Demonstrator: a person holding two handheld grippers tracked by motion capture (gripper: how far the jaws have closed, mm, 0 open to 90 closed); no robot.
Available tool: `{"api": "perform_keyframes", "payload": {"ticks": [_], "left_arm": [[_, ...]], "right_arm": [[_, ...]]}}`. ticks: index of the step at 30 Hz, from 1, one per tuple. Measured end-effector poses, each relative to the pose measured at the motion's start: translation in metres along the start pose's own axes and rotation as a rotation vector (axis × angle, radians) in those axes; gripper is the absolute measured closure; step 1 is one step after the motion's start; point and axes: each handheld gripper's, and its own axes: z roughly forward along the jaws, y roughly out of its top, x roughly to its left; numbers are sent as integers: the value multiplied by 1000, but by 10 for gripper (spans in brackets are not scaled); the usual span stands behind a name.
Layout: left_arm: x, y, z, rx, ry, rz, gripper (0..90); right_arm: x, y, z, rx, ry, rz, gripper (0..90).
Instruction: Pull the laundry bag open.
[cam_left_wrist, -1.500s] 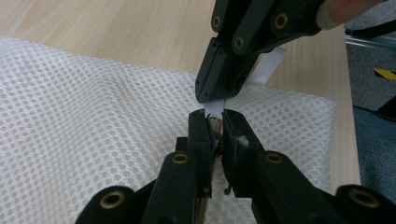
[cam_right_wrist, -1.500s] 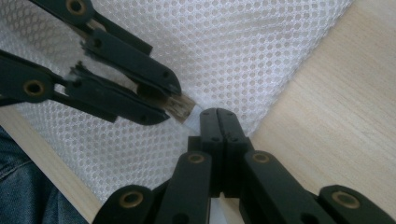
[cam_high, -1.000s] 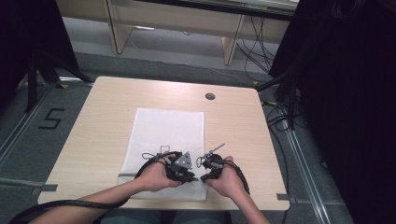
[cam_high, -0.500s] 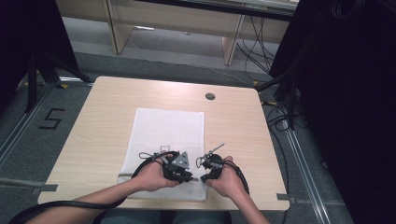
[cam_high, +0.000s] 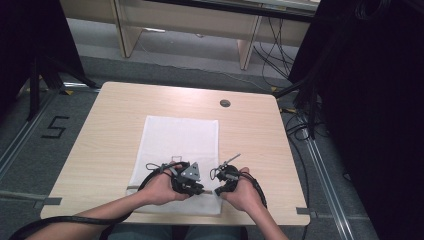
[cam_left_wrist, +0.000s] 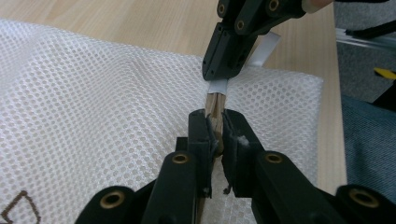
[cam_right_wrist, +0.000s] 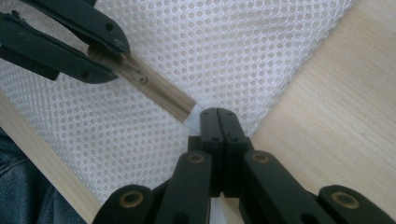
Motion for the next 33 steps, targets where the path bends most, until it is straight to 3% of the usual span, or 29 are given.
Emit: {"api": "perform_keyframes", "payload": {"ticks": [3,7,12,13,16,17,18,19,21,27,29,30,31,33], "left_arm": [[2,0,0,7,1,21,819],[1,-2,-1,-6,-4,-17,819],[0,-3,-1,-3,-1,-9,818],[1,-3,-2,-3,2,11,819],[1,-4,-4,-2,0,-8,818],[2,-4,-5,2,0,16,818],[1,-5,-5,-7,-4,-15,818],[1,-5,-5,-7,-4,-15,818],[1,-5,-7,4,5,6,818],[0,-8,-8,-3,2,-7,817],[1,-8,-10,0,4,13,817],[1,-8,-12,1,9,12,817],[1,-9,-13,-9,5,-18,817],[2,-11,-15,-20,1,-19,815]], "right_arm": [[1,0,0,4,-5,-2,900],[0,0,0,1,-7,-6,900],[1,1,0,5,-9,-6,900],[1,1,0,5,-12,-8,900],[1,1,0,5,-10,-12,900],[1,1,0,7,-9,-10,900],[1,1,0,6,-9,-11,900],[1,1,0,6,-9,-11,900],[1,1,1,3,-12,-9,900],[1,1,0,6,-11,-10,900],[1,1,0,6,-12,-9,900],[1,1,0,5,-7,-9,900],[1,1,1,2,-9,-8,900],[1,1,1,2,-1,-4,900]]}}
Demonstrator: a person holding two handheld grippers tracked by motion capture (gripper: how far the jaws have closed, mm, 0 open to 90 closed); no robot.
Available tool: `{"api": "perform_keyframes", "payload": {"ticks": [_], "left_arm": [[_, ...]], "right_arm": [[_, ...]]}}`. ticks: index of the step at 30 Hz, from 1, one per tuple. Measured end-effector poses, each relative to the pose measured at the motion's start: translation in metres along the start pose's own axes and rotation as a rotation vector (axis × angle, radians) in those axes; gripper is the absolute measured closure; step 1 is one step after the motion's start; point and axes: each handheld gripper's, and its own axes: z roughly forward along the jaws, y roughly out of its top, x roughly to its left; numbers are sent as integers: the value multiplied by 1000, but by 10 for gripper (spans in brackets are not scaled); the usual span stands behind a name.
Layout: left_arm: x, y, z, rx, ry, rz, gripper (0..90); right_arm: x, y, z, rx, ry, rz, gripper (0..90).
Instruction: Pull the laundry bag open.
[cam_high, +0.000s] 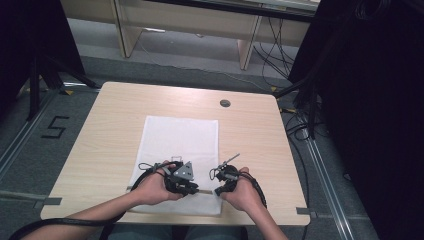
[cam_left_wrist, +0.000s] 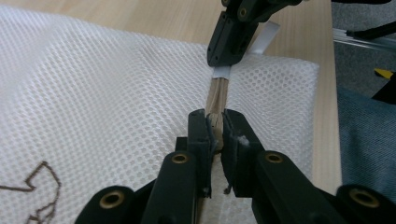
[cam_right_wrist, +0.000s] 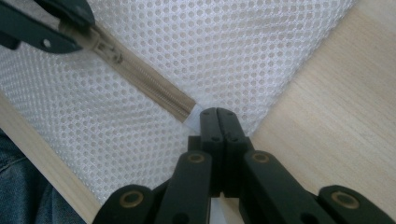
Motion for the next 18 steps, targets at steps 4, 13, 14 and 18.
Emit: {"api": "perform_keyframes", "payload": {"ticks": [4,13,14,18], "left_arm": [[0,-2,-1,7,-1,6,814],[-1,-3,-1,-4,0,2,814],[-1,-3,-1,0,4,8,814],[0,-5,-5,-3,1,0,814]], "right_arm": [[0,0,0,5,2,10,900],[1,0,0,3,-2,8,900],[1,0,0,3,-2,8,900],[1,0,-1,4,-3,9,900]]}}
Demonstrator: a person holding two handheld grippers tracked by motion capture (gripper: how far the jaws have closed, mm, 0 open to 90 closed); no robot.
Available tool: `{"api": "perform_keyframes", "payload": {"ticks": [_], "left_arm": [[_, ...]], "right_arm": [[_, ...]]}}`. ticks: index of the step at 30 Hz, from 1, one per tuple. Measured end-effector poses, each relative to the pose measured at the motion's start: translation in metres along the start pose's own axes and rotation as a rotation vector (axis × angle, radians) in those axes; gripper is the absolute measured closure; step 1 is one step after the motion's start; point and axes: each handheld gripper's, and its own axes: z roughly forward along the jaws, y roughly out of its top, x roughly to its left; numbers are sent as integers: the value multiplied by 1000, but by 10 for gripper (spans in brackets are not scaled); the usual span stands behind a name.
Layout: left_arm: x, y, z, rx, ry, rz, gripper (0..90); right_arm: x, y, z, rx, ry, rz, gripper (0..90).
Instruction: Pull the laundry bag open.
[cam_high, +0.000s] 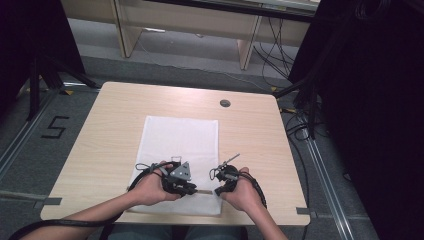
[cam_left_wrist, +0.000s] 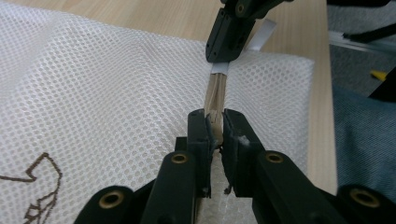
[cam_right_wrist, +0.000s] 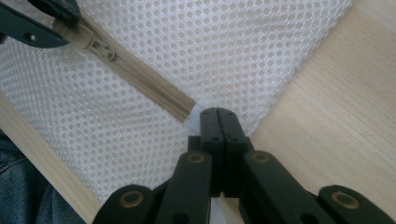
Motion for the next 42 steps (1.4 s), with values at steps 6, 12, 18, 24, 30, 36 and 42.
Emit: {"api": "perform_keyframes", "payload": {"ticks": [6,12,18,24,30,36,42], "left_arm": [[0,-2,-1,-1,-2,-3,814],[3,-4,-6,9,6,19,813],[13,-14,-22,7,49,-26,900],[18,-21,-28,-38,49,-52,900],[13,-20,-17,-30,26,-52,849],[14,-18,-6,-28,9,-19,722],[12,-17,9,3,-12,3,716]], "right_arm": [[0,0,0,-2,0,2,900],[-1,0,0,-4,-1,-4,900],[0,0,0,0,1,4,900],[0,1,0,16,-8,4,900],[0,0,1,-2,0,11,900],[-1,0,0,3,0,6,900],[-1,0,0,4,-2,7,900]]}}
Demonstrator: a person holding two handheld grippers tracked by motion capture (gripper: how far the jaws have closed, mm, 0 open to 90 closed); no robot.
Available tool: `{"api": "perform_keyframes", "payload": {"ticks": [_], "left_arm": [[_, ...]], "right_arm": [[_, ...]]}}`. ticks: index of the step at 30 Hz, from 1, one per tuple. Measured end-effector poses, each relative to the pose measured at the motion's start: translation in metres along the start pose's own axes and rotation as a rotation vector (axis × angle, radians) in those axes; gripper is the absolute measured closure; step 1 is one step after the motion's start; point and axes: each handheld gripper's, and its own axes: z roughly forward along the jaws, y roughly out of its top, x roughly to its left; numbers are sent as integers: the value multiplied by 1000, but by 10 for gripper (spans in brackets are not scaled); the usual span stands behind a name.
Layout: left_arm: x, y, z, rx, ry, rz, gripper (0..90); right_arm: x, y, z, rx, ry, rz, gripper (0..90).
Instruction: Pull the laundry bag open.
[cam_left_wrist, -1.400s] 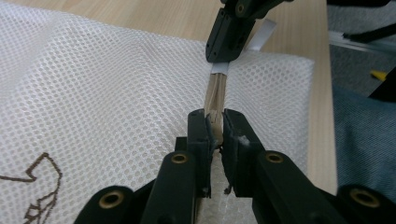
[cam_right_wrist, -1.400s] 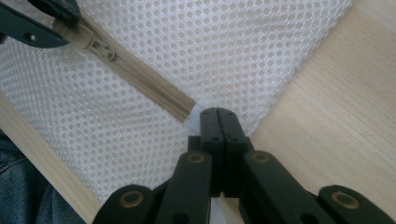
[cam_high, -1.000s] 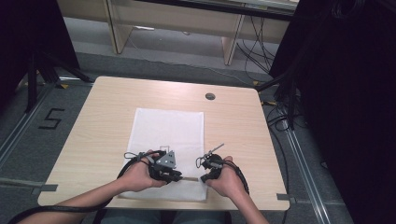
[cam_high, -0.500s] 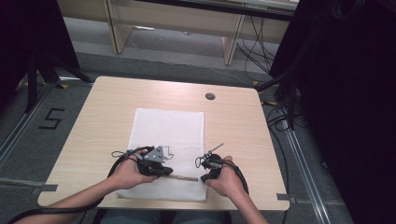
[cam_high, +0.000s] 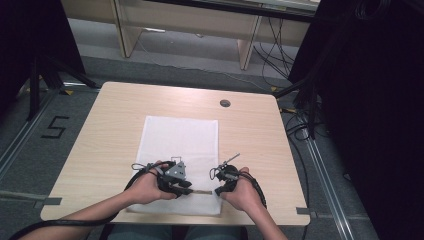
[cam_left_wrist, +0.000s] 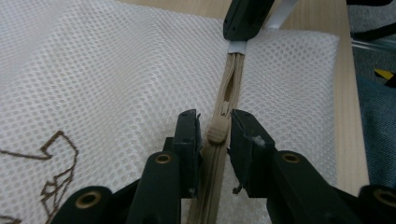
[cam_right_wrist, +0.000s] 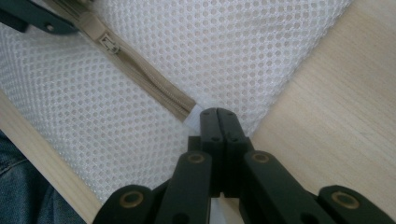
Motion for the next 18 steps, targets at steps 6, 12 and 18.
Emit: {"api": "perform_keyframes", "payload": {"ticks": [6,12,18], "left_arm": [[0,1,8,24,-8,33,723],[-1,4,6,28,0,45,812],[-3,13,-3,13,5,74,814]], "right_arm": [[0,0,0,-1,0,1,900],[0,0,0,-5,1,7,900],[0,0,0,1,1,2,900]]}}
